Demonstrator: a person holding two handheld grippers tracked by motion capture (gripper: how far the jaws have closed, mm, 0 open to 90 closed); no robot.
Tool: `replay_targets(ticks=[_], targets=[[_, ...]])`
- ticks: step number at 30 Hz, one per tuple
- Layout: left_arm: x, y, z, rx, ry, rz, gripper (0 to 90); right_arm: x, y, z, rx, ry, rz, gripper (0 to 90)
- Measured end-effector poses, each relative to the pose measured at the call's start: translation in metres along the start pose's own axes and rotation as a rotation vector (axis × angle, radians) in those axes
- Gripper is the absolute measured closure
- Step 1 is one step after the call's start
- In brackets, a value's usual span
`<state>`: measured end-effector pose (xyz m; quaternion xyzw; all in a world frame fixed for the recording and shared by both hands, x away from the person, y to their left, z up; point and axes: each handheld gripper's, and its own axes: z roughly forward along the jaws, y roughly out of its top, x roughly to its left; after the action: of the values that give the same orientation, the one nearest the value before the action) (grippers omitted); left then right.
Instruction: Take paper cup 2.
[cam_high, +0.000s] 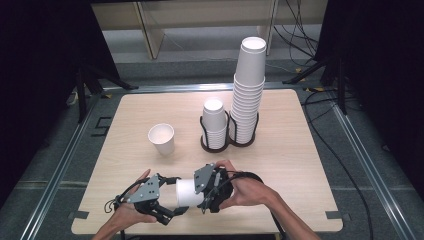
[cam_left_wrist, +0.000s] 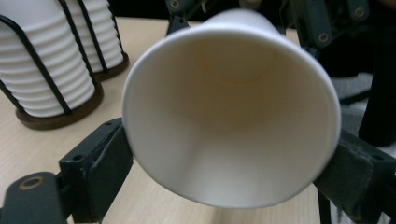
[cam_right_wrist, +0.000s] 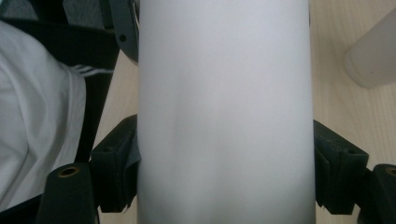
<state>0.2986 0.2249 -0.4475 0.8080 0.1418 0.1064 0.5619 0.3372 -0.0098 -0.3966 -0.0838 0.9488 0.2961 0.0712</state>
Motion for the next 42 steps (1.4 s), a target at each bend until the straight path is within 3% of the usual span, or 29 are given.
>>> replay_targets(ticks=[4, 5, 6, 7, 8, 11, 13, 15, 17, 20, 23, 29, 33, 38, 42], targets=[[0.005, 0.0, -0.007, -0.056, 0.023, -0.042, 15.0, -0.006, -0.008, -0.011, -0.074, 0.001, 0.073, 23.7], [0.006, -0.002, -0.007, -0.083, 0.029, -0.05, 14.4, -0.008, -0.01, -0.013, -0.097, -0.007, 0.083, 23.7], [0.008, -0.001, -0.009, -0.072, 0.041, -0.057, 14.6, -0.009, -0.012, -0.016, -0.116, -0.013, 0.097, 23.6], [0.009, -0.001, -0.01, -0.104, 0.042, -0.075, 14.2, -0.011, -0.014, -0.018, -0.144, -0.016, 0.092, 23.6], [0.009, 0.0, -0.011, -0.114, 0.044, -0.078, 14.6, -0.011, -0.016, -0.021, -0.179, -0.03, 0.126, 23.5], [0.009, 0.001, -0.013, -0.161, 0.044, -0.09, 14.6, -0.015, -0.018, -0.025, -0.231, -0.054, 0.134, 23.4], [0.009, 0.002, -0.014, -0.164, 0.051, -0.099, 14.6, -0.016, -0.019, -0.026, -0.275, -0.05, 0.166, 23.3], [0.009, 0.001, -0.013, -0.201, 0.041, -0.108, 14.6, -0.017, -0.02, -0.025, -0.31, -0.055, 0.181, 23.3], [0.008, 0.002, -0.014, -0.187, 0.056, -0.119, 14.6, -0.017, -0.02, -0.024, -0.339, -0.059, 0.187, 23.3], [0.007, 0.003, -0.015, -0.196, 0.08, -0.125, 14.6, -0.017, -0.02, -0.022, -0.359, -0.062, 0.177, 23.2], [0.007, 0.004, -0.015, -0.205, 0.089, -0.129, 14.6, -0.015, -0.019, -0.019, -0.376, -0.03, 0.184, 23.2], [0.005, 0.005, -0.013, -0.228, 0.081, -0.15, 7.5, -0.014, -0.019, -0.012, -0.407, 0.004, 0.18, 23.2], [0.005, 0.006, -0.014, -0.219, 0.083, -0.142, 0.5, -0.012, -0.018, -0.007, -0.424, 0.023, 0.175, 23.2], [0.003, 0.007, -0.011, -0.261, 0.062, -0.137, 0.2, -0.01, -0.015, -0.001, -0.44, 0.045, 0.177, 23.2], [0.002, 0.008, -0.012, -0.248, 0.057, -0.132, 2.9, -0.008, -0.014, 0.005, -0.431, 0.062, 0.176, 23.1]])
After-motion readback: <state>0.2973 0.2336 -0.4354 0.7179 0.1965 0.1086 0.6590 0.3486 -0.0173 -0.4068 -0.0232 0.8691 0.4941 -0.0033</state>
